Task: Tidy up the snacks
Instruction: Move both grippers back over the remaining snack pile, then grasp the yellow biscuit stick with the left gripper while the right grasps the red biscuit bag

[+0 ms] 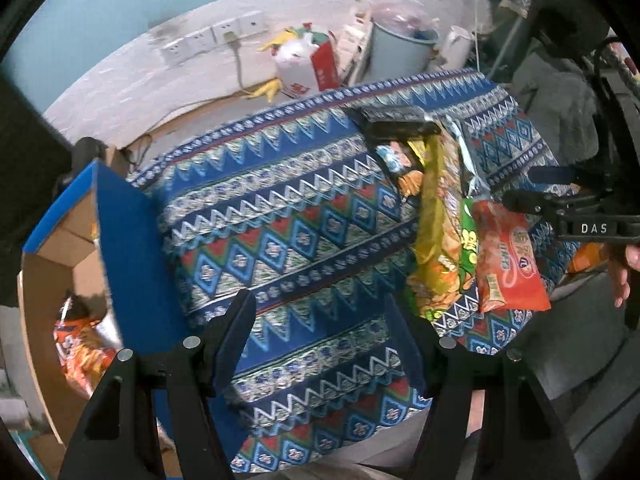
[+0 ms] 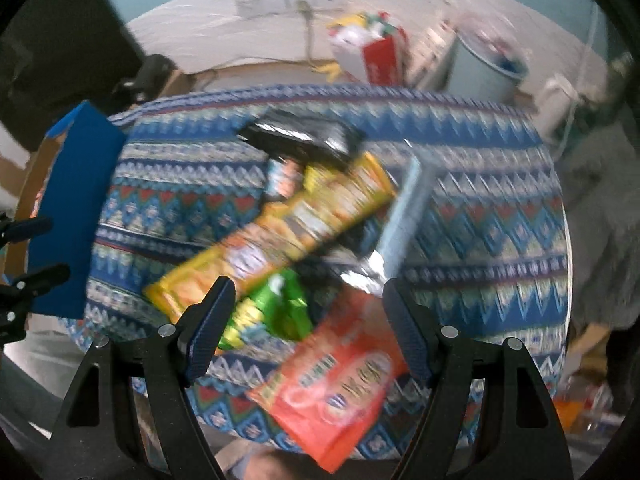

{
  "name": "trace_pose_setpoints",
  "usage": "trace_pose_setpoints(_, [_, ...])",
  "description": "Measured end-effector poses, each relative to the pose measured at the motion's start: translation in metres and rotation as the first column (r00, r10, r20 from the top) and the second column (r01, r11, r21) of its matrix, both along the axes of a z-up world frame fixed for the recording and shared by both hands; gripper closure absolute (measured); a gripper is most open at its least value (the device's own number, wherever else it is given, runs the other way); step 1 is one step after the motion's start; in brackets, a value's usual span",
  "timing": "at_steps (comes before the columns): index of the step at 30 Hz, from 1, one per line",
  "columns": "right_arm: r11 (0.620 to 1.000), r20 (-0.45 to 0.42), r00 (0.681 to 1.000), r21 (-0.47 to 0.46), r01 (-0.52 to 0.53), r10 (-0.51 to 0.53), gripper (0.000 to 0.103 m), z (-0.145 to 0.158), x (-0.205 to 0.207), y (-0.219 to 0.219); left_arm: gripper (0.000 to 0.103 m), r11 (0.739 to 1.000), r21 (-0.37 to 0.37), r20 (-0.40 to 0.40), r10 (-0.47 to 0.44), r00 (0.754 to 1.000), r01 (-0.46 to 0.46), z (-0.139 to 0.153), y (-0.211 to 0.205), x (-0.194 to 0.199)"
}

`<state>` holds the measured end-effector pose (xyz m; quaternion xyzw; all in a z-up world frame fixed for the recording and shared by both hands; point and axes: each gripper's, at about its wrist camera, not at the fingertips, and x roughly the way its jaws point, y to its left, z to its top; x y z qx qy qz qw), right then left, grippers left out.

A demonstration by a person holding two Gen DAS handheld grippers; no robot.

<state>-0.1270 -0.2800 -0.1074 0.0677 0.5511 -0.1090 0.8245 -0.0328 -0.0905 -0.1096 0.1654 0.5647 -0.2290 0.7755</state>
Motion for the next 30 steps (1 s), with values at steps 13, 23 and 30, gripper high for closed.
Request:
trace_pose_setpoints(13, [0.982, -0.157, 0.976, 0.087, 0.169, -0.154, 0.027, -0.064, -0.043, -0.034, 0.035, 1.0, -0.026, -0.072, -0.004, 0.997, 0.002, -0.024, -0.034, 0.024])
trace_pose_setpoints(23, [0.991, -0.189, 0.972, -0.008, 0.137, -0.136, 0.027, -0.076, -0.041, -0.059, 0.035, 0.999, -0.031, -0.092, -0.024, 0.995, 0.021, -0.03, -0.063, 0.032])
trace_pose_setpoints(30, [0.973, -0.157, 0.969, -0.16, 0.165, -0.19, 0.027, -0.067, -0.039, -0.092, 0.035, 0.998, -0.047, -0.111, -0.039, 0.993, 0.034, -0.033, -0.096, 0.041])
